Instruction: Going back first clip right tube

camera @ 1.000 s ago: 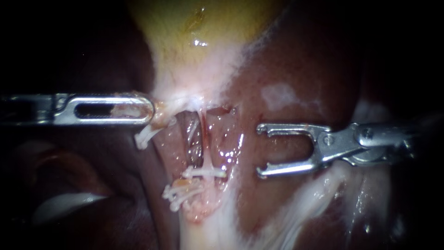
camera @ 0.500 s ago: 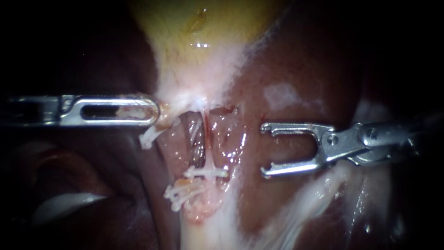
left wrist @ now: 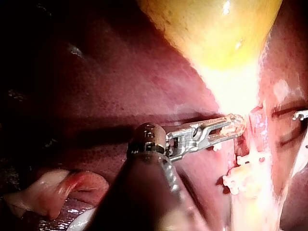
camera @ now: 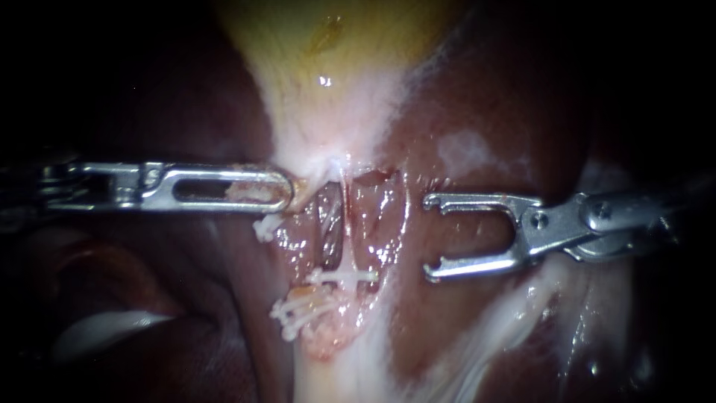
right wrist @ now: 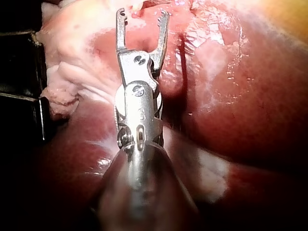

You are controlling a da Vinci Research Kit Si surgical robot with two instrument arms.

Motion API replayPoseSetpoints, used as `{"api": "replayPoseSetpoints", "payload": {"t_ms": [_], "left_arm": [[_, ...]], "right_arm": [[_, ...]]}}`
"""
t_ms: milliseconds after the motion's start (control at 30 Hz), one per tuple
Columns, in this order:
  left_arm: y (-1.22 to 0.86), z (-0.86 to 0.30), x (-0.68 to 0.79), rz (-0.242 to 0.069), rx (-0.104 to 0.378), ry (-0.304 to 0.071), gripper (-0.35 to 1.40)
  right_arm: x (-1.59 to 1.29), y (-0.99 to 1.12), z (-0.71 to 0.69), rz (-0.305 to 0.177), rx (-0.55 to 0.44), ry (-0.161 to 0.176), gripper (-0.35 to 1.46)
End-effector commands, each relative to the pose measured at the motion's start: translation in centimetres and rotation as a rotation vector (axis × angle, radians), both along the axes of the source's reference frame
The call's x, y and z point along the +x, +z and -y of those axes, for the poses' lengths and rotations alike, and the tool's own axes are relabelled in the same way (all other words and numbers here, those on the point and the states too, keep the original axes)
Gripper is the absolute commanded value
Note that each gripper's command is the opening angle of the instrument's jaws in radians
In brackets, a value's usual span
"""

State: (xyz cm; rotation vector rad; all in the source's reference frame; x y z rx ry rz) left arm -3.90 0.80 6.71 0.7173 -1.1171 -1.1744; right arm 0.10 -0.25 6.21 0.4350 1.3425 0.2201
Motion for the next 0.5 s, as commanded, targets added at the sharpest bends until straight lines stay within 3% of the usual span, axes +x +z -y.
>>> {"api": "replayPoseSetpoints", "payload": {"t_ms": [33,500], "left_arm": [[0.01,0.0,-0.01,-0.001,0.001,-0.002,-0.35],[0.03,-0.02,-0.03,-0.003,0.002,0.0,-0.35]], "right_arm": [[0.0,0.0,0.0,0.0,-0.001,0.0,0.5],[-0.01,-0.03,0.0,-0.004,0.001,0.001,0.5]]}}
